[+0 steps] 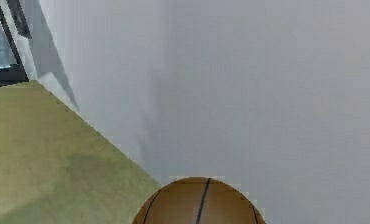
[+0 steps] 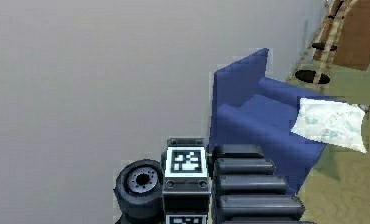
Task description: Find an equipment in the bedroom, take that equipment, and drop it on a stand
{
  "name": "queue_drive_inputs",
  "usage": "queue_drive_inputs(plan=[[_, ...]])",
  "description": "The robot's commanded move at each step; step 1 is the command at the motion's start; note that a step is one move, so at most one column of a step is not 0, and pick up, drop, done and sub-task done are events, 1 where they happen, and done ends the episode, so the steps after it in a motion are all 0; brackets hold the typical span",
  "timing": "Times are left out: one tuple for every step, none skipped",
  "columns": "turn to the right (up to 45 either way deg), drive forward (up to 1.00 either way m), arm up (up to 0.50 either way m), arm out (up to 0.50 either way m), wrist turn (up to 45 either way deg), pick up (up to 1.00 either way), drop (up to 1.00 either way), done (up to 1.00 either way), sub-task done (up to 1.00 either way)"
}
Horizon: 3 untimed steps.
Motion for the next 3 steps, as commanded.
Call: queue_drive_inputs(plan=[[-45.0,0.00,0.00,0.00,0.0,0.00,0.00,0.00,0.00],[-21.0,0.00,0.00,0.00,0.0,0.00,0.00,0.00,0.00],[45.0,0.00,0.00,0.00,0.0,0.00,0.00,0.00,0.00]])
